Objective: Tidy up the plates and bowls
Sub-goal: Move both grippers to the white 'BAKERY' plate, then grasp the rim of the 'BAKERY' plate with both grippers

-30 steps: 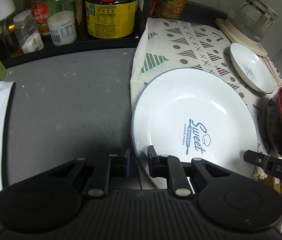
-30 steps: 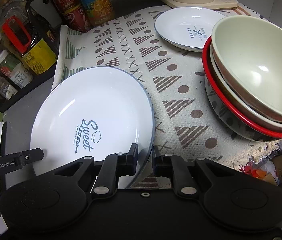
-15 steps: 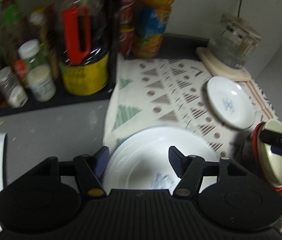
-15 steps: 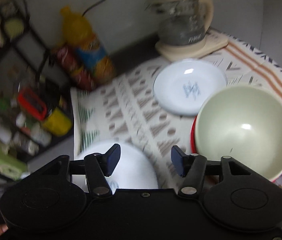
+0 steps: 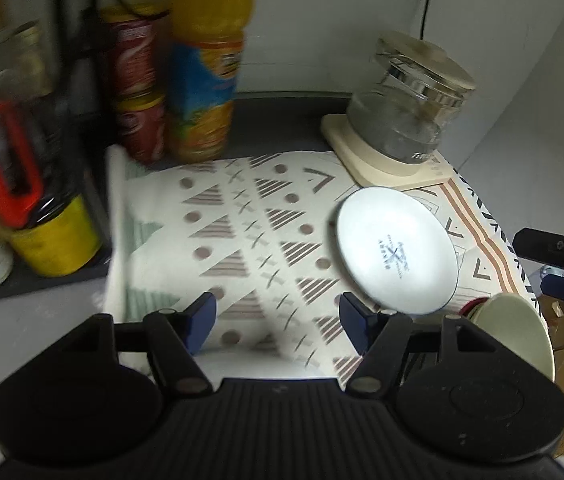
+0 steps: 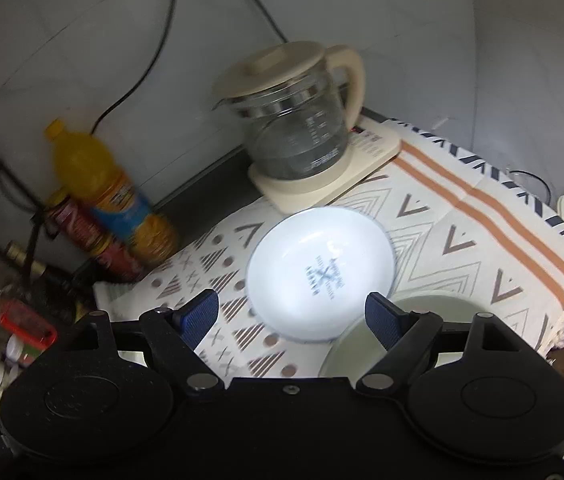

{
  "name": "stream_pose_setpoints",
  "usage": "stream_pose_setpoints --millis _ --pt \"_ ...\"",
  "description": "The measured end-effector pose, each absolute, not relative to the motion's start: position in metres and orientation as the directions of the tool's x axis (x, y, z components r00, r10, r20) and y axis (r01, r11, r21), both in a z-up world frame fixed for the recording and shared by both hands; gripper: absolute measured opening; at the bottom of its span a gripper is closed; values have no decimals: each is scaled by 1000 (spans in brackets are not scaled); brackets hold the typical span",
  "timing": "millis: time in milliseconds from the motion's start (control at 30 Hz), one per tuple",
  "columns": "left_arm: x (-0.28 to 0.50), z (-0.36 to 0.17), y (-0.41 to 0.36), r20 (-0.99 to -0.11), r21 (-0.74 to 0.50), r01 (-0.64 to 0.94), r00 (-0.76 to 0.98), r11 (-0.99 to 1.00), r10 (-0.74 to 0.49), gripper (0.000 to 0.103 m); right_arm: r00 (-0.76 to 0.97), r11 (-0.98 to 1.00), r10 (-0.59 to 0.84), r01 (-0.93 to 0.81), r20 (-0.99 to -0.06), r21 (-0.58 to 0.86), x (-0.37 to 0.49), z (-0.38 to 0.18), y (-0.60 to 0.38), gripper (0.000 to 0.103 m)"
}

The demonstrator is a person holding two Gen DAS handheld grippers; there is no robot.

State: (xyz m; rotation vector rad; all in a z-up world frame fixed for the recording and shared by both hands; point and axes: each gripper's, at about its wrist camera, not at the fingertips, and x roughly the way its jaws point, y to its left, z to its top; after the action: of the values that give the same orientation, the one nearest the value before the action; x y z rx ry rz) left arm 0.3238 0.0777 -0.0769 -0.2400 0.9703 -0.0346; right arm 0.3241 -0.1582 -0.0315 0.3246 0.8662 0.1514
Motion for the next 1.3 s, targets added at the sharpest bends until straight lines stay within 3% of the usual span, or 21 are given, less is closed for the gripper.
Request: stream_pose_setpoints --millis 467,667,867,1033,1300 --pt "406 -104 38 -826 -287 3 506 958 -249 64 571 923 185 178 -800 341 385 -75 -199 77" --pt "433 -125 30 -847 -295 -8 465 955 -258 58 526 903 196 232 -828 361 411 -99 -213 67" --pt "456 -151 27 -874 -326 -36 393 945 -286 44 450 865 233 310 -862 396 429 -128 -225 55" --pt "462 -169 28 -886 -350 -69 349 934 -306 29 398 859 252 327 -882 393 442 -141 -224 33" --pt "465 -185 25 -890 -377 -102 315 921 -330 20 345 880 249 310 -905 360 459 -153 -219 25"
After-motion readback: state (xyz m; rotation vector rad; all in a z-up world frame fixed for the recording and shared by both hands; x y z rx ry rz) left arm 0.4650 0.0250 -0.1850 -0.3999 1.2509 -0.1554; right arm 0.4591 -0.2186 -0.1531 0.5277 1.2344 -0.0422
